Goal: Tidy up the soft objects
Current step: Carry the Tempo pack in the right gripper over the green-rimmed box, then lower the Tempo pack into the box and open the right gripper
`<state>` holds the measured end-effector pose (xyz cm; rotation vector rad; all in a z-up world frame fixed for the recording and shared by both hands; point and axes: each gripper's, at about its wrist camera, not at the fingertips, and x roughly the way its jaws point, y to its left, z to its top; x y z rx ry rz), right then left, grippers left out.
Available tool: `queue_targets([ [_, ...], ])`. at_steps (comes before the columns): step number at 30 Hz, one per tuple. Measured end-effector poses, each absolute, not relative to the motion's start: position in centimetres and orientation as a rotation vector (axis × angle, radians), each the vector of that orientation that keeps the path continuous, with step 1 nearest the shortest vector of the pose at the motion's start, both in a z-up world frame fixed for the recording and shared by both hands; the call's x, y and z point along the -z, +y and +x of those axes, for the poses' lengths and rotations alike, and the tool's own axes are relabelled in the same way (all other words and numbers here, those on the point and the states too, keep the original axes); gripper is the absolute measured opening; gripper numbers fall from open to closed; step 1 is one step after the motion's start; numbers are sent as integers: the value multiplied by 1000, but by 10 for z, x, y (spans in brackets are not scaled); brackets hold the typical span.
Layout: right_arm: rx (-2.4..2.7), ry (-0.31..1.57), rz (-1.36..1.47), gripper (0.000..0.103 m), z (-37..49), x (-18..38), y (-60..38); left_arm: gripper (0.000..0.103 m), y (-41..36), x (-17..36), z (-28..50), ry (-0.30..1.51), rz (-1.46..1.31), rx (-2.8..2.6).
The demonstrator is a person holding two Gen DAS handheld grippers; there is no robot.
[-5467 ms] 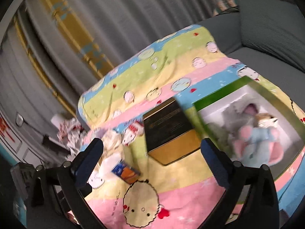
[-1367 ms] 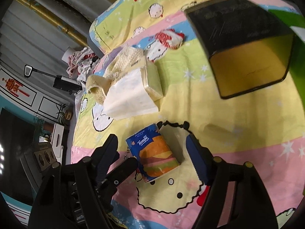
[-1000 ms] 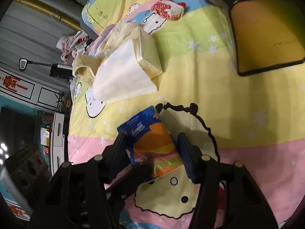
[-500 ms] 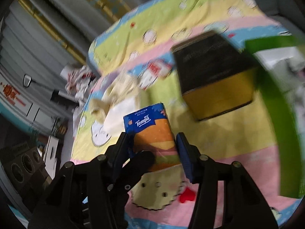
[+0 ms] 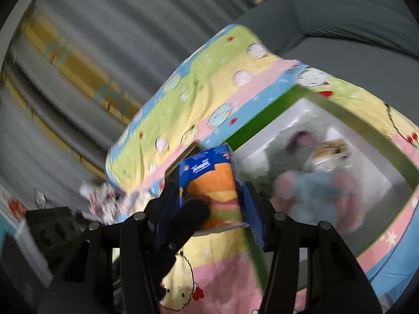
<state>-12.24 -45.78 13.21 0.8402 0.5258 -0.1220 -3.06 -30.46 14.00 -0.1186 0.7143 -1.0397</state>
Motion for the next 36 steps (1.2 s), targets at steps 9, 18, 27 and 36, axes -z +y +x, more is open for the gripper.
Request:
queue_targets([
  [9,286,534,942,51,-135,-104,-499,37,-361,-117,-33,787,-51,1098],
  [18,325,569,918,52,-128,-96,-499,37,-364,-104,-32,822,-44,1058],
  [27,377,494,858,77,-140,-116,-486,78,-317,-130,-32,749,-77,1015],
  [36,320,459,751,97,-136,-136,-456,85,-222,-155,-24,728,-136,847],
])
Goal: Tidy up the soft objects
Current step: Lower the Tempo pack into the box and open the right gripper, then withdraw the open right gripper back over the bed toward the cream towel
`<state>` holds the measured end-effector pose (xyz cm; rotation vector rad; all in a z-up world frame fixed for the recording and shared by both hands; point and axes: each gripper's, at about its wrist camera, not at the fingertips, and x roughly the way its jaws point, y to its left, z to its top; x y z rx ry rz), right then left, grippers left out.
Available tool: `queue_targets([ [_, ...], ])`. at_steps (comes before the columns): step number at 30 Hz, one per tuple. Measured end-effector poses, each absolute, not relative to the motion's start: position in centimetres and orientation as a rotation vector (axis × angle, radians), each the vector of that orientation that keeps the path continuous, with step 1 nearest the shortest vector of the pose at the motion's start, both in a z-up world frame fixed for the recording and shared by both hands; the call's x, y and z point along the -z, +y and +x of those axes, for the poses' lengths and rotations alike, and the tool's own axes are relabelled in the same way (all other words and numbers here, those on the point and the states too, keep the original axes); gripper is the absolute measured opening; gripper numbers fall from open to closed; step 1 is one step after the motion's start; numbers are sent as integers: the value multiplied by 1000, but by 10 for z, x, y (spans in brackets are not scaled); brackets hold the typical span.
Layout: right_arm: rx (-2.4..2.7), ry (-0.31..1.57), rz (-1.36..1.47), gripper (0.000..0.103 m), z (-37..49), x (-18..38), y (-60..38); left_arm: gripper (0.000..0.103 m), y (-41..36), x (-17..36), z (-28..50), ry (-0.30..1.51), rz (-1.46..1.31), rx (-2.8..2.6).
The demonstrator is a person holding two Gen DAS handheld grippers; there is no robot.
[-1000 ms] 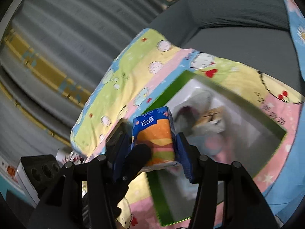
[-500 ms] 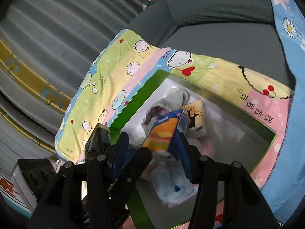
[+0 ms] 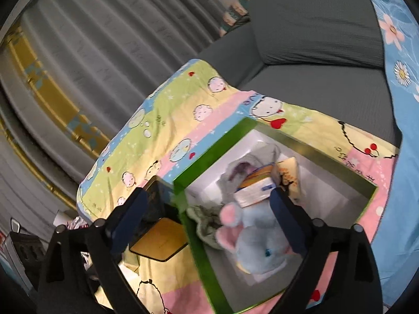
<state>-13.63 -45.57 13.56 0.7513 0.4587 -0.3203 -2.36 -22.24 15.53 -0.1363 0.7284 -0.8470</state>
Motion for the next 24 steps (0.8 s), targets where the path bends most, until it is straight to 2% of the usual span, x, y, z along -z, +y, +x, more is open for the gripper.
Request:
queue_targets([
  [8,330,490,656,101,-126,-144,-425,86,-127,-153,-19,766,-204,661],
  [11,312,492,623,102,-122,-148,-411,91,-95,-146,-18,779,-207,581],
  [16,300,485,541,102,-113,-158,-381,92,-44,-130,-17,747,-233,487],
  [18,312,461,536,102,-110,-161,-370,92,-28,-116,-14,716,-289,441],
  [21,329,478,512,102,-102,-162,-352,92,-19,-102,1,813,-310,376],
  [24,318,491,440,102,-95,-163,-333,92,-9,-100,4,821,-392,400],
])
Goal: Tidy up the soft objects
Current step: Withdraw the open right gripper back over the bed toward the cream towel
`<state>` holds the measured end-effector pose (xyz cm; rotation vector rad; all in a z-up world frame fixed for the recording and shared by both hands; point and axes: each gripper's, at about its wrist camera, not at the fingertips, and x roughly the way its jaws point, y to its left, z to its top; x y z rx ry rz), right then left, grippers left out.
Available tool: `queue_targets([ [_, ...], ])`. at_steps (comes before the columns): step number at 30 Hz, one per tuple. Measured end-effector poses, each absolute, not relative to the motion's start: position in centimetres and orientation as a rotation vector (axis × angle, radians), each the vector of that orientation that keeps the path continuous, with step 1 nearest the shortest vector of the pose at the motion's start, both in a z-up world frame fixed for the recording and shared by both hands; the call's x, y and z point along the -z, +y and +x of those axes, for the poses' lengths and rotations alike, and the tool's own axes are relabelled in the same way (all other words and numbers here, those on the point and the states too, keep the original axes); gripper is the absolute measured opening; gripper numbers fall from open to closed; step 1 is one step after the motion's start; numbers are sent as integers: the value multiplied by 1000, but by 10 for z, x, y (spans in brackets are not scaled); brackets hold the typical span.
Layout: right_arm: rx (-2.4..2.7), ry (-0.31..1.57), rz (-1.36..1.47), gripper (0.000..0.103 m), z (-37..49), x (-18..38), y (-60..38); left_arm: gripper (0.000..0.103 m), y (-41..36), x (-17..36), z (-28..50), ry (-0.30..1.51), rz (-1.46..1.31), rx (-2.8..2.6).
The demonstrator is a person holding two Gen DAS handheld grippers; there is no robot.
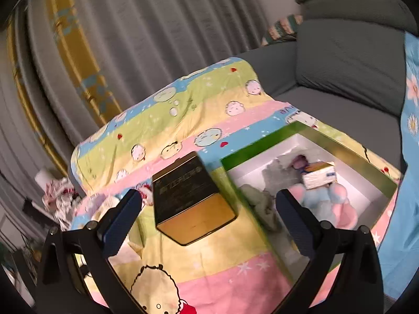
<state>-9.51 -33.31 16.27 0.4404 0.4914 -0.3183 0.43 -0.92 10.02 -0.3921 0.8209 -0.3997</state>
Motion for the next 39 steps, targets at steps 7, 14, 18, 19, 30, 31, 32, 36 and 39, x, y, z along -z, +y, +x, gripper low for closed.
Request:
queue_targets([
  [7,319,516,356,102,-86,-164,-307,92,-2,-110,0,776,-354,362],
  [14,308,538,279,102,-78,-162,-283,92,14,-114,4,771,-344,292],
  [18,306,553,235,102,-72,-160,-272,92,18,-115,3,762,-313,259],
  [19,305,555,225,102,-70,-159,-269,92,20,-116,3,757,-306,254],
  [30,325,581,116,102,-59,-151,-240,92,37,-114,8,777,-279,174],
  [31,320,583,115,102,-58,-151,-238,92,41,-114,8,778,-275,159],
  [32,314,585,115,102,-58,-150,-237,92,44,-114,9,780,-271,142],
  [36,237,610,172,102,-52,-147,-231,92,60,-112,15,797,-279,84],
  [39,114,658,258,102,-36,-145,-224,92,73,-111,19,811,-304,56],
])
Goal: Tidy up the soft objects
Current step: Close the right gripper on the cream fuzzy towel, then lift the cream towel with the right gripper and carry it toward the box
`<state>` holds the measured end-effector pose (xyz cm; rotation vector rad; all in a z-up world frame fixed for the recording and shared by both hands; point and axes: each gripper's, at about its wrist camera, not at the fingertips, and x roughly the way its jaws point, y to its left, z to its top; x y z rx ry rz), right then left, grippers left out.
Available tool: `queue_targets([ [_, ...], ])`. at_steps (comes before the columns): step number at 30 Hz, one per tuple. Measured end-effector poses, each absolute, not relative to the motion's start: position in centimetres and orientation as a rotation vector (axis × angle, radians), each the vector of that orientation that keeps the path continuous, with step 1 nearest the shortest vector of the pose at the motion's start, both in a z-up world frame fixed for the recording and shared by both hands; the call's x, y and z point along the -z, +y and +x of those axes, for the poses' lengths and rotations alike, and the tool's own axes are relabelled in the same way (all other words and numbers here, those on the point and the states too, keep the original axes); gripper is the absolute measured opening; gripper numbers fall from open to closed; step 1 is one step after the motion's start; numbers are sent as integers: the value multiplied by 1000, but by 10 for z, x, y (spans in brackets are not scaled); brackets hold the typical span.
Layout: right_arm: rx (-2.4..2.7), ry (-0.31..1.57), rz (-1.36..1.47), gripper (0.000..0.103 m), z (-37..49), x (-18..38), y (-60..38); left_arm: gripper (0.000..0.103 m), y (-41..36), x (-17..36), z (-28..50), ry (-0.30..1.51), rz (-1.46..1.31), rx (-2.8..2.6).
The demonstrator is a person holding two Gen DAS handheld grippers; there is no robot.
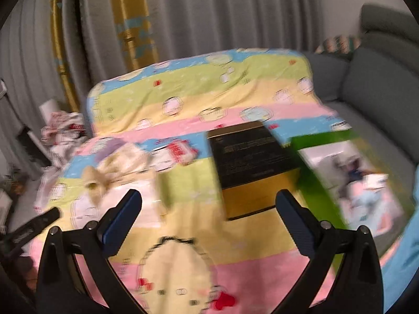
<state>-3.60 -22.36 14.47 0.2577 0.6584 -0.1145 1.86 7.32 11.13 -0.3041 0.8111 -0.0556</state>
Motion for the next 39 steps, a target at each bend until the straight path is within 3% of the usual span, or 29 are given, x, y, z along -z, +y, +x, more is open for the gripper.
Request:
queue_targets([
  [11,-172,1023,232,102,131,-119,-119,92,107,-90,43,936,-374,-30],
  [20,-93,1335,160,99,266,-28,-74,92,124,-83,53,966,-405,-65],
  [21,-98,1360,190,97,270,-19,-74,92,123,-83,54,966,-397,-70],
  [23,-85,1375,194,74,273,-9,-74,92,121,-82,57,968,-380,-65],
  [24,-57,1351,152,69,272,-9,-72,92,120,-80,59,976,-381,-52],
  [25,-52,1323,121,53,270,-15,-69,92,120,-79,59,983,-386,-45],
  [26,-61,1305,109,21,270,-21,-69,92,119,-78,60,990,-399,-33],
  [27,-100,1290,121,13,267,-29,-70,92,120,-77,60,994,-406,-26],
  [39,-255,876,301,13,144,-222,-118,92,117,-92,50,939,-488,54],
])
